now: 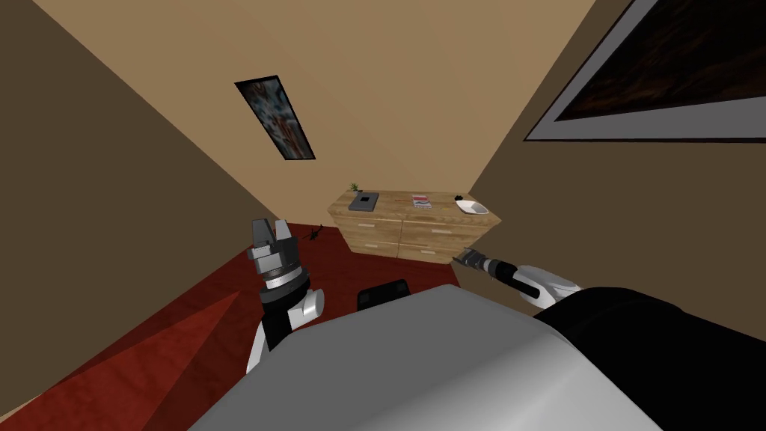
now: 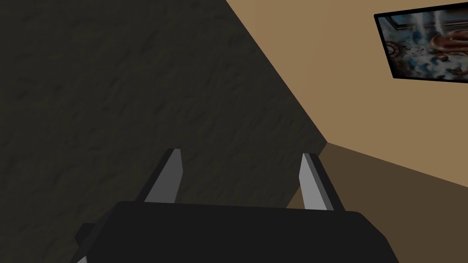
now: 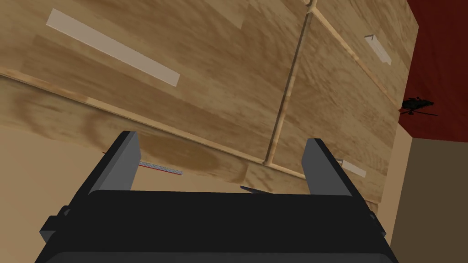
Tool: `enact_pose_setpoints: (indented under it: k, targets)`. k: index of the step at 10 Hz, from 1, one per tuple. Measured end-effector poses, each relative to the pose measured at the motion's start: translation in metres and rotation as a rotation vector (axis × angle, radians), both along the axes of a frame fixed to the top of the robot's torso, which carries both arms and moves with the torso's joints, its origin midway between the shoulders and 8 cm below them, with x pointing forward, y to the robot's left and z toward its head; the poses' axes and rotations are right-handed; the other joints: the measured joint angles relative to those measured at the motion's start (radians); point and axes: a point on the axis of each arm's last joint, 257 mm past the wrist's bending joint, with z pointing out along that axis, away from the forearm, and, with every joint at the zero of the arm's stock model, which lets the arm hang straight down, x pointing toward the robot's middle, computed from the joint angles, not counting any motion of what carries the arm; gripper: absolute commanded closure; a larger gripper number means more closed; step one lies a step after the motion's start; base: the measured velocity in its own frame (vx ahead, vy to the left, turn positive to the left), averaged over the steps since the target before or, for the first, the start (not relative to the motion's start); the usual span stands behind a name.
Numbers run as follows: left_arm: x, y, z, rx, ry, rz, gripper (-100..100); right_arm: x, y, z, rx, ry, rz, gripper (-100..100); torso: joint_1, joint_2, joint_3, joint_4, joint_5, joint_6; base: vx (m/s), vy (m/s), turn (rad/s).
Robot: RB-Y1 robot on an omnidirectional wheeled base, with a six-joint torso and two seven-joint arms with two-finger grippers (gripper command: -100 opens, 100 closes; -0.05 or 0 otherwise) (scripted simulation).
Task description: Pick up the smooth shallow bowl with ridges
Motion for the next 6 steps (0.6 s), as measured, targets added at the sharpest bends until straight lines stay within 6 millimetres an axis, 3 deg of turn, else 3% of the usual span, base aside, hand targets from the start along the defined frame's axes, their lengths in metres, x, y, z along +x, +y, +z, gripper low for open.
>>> enact_pose_setpoints:
  k: [1, 3, 6]
  targets:
    - [0.000, 0.000, 0.000, 0.000, 0.000, 0.000, 0, -0.001, -0.007, 0.002, -0.014, 0.004, 0.003, -100, 0.000, 0.002, 0.001, 0.000, 0.000, 0.000, 0.048, -0.007, 0.026]
    - [0.000, 0.000, 0.000, 0.000, 0.000, 0.000, 0, -0.004, -0.046, 0.009, -0.140, 0.039, 0.040, -100, -0.002, -0.003, -0.001, 0.000, 0.000, 0.000, 0.100, -0.020, 0.038]
    - [0.000, 0.000, 0.000, 0.000, 0.000, 0.000, 0, -0.001, -0.086, 0.025, -0.285, 0.080, 0.079, -100, -0.002, -0.002, -0.001, -0.001, -0.001, 0.000, 0.084, -0.027, 0.019]
